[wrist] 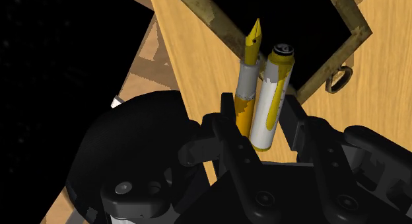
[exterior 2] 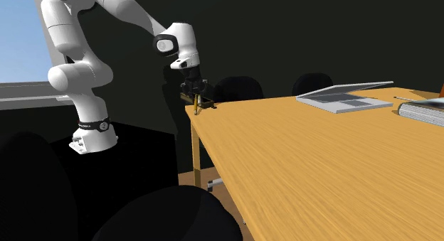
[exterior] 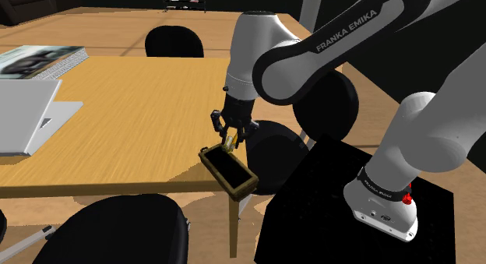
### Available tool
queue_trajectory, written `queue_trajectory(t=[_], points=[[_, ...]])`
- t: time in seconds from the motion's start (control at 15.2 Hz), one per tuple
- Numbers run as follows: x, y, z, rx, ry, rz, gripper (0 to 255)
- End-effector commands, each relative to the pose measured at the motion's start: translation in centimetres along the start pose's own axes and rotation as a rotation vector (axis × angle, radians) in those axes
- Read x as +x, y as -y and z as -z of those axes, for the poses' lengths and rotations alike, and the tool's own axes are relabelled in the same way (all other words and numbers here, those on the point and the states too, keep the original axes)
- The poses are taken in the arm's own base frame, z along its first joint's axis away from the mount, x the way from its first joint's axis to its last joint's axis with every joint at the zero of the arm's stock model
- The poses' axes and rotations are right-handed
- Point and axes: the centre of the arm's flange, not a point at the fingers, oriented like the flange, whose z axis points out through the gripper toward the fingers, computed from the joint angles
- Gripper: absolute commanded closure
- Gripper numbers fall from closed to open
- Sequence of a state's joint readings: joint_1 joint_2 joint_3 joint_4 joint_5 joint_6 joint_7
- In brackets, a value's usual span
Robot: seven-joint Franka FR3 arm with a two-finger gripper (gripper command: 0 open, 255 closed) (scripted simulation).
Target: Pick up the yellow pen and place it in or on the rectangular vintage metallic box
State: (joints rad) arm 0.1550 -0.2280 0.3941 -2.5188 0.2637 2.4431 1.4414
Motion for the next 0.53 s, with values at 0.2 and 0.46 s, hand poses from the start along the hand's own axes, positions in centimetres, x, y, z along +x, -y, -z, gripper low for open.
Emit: queue_trajectory(t=[0.2, 0.46], points=[[0.0, 0.0, 0.0, 0.000, 0.000, 0.000, 255], [-0.1, 0.2, 1.0, 0.000, 0.000, 0.000, 255]])
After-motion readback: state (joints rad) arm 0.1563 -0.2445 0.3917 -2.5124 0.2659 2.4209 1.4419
